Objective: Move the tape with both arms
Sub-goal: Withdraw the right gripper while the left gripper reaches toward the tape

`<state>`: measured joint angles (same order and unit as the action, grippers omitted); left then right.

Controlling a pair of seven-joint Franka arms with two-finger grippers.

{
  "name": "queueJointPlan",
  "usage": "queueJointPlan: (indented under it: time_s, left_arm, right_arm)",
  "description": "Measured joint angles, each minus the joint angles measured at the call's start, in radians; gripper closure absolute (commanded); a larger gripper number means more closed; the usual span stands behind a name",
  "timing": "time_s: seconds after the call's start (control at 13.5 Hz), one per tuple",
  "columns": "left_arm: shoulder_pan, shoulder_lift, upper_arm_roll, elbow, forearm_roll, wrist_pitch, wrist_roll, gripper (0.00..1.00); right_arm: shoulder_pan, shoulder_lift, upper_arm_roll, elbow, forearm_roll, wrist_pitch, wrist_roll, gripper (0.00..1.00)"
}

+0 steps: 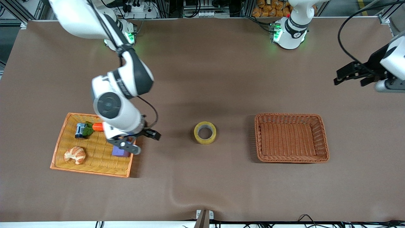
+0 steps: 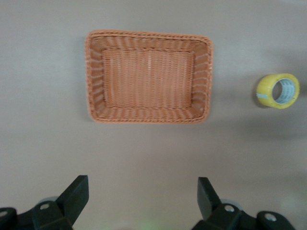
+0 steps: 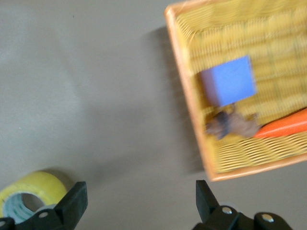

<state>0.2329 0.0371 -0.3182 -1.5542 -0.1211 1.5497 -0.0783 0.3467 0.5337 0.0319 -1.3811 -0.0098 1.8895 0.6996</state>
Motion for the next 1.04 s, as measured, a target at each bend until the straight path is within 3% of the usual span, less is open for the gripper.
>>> queueJointPlan:
  time_s: [0.37,0.67,1.04]
  left_arm:
    - [-0.137,0.084,-0.022,0.0,-0.011,0.091,-0.21,0.0]
    - [-0.266,0.152,-0.024,-0.002,-0.012,0.21,-0.436,0.0]
    - [-0.427,0.293,-0.024,-0.005,0.031,0.368,-0.677,0.0]
  right_arm:
    - [-0.195,-0.226,-0.002,-0.134,0.0,-0.065,-0.444,0.0]
    - [-0.265,-0.403,-0.002,-0.264,-0.001,-0.086,-0.618,0.0]
    - [-0.306,-0.471,-0.002,-0.26,-0.005,-0.201,-0.767,0.0]
